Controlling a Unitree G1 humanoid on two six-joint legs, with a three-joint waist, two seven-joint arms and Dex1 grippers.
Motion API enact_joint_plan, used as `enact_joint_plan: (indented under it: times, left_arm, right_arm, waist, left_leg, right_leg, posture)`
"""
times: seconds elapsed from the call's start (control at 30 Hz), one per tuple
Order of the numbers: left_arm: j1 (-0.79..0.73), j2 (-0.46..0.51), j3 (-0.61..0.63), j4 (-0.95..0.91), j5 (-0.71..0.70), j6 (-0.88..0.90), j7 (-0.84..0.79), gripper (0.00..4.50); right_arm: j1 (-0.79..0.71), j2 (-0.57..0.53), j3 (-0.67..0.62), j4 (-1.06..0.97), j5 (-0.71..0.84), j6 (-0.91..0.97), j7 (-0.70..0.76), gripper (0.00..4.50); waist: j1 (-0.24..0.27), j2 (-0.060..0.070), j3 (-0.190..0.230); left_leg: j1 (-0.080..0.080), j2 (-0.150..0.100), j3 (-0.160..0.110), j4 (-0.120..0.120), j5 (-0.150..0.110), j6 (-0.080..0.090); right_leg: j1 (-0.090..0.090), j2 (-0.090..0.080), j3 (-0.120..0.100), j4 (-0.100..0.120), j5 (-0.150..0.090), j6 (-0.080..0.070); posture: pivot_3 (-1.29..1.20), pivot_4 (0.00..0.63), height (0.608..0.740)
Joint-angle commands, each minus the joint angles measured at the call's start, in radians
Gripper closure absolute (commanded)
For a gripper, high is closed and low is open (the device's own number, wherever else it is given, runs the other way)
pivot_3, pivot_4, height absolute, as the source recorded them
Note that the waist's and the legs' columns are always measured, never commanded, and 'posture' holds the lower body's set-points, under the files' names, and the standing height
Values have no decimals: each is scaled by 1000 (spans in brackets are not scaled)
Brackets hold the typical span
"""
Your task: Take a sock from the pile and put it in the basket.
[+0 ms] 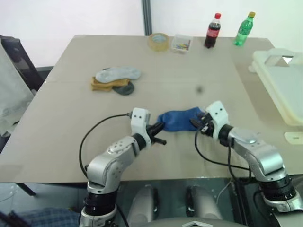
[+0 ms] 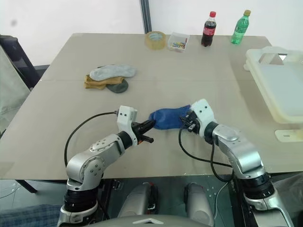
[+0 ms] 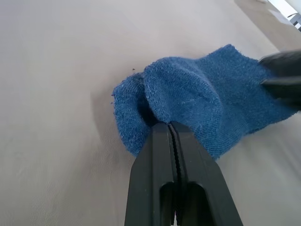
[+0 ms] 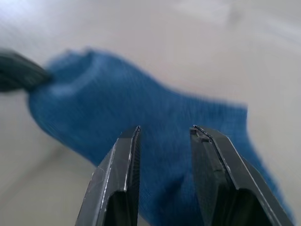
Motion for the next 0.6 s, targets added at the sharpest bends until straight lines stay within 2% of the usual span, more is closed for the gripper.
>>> enact_joint_plan:
  times: [0.03,0.07,0.17,0.23,0.27,0.37,0.47,0.6]
  left_arm:
    - [1,2,11,-9,-20,-20,-23,3910]
    - [6,9,13,-14,-37,-12,-39,3620]
    - [19,31,13,-31,-69,17,-71,2194]
    - [19,44,23,-18,-54,14,-53,1066]
    - [16,53,31,-3,-44,8,-46,704]
    - [1,49,82,44,-54,13,-26,704]
    - [-21,31,135,94,-97,50,-21,704]
    - [-49,58,124,144,-89,66,-33,704]
  right_arm:
    - [14,-13,30,51,-45,-18,24,2789]
    - [12,-10,33,60,-52,-22,25,2789]
    - [0,13,34,71,-60,-26,24,2789]
    - [-2,24,37,73,-68,-26,21,2789]
    - [-1,30,39,73,-74,-26,19,2789]
    - [8,41,42,73,-90,-28,17,2789]
    - [13,47,44,68,-101,-26,16,2789]
    - [15,48,46,64,-117,-24,19,2789]
  waist:
    - [-1,-1,-1]
    - [-1,-1,-1]
    - [-2,-2,-2]
    - [-3,-2,-2]
    - [-3,-2,-2]
    - [-4,-2,-2]
    - [-4,-3,-4]
    - [-4,-3,-7]
  left_leg:
    - [1,0,0,0,0,0]
    - [1,0,0,0,0,0]
    - [3,1,0,0,0,0]
    - [4,1,0,0,0,0]
    - [5,1,0,0,0,0]
    - [15,2,1,-2,0,0]
    - [15,3,0,-2,0,0]
    - [15,2,0,-2,0,0]
  right_leg:
    - [1,0,0,0,0,0]
    - [1,0,0,0,0,0]
    - [2,0,0,0,0,0]
    - [4,0,0,0,0,0]
    - [4,0,0,0,0,0]
    - [13,0,0,-1,-1,0]
    - [13,0,0,-1,-1,0]
    - [14,0,0,-1,-1,-1]
  posture:
    - [0,150,740]
    - [0,150,740]
    - [0,150,740]
    - [0,150,740]
    - [0,150,740]
    - [0,150,740]
    - [0,150,740]
    - [0,150,740]
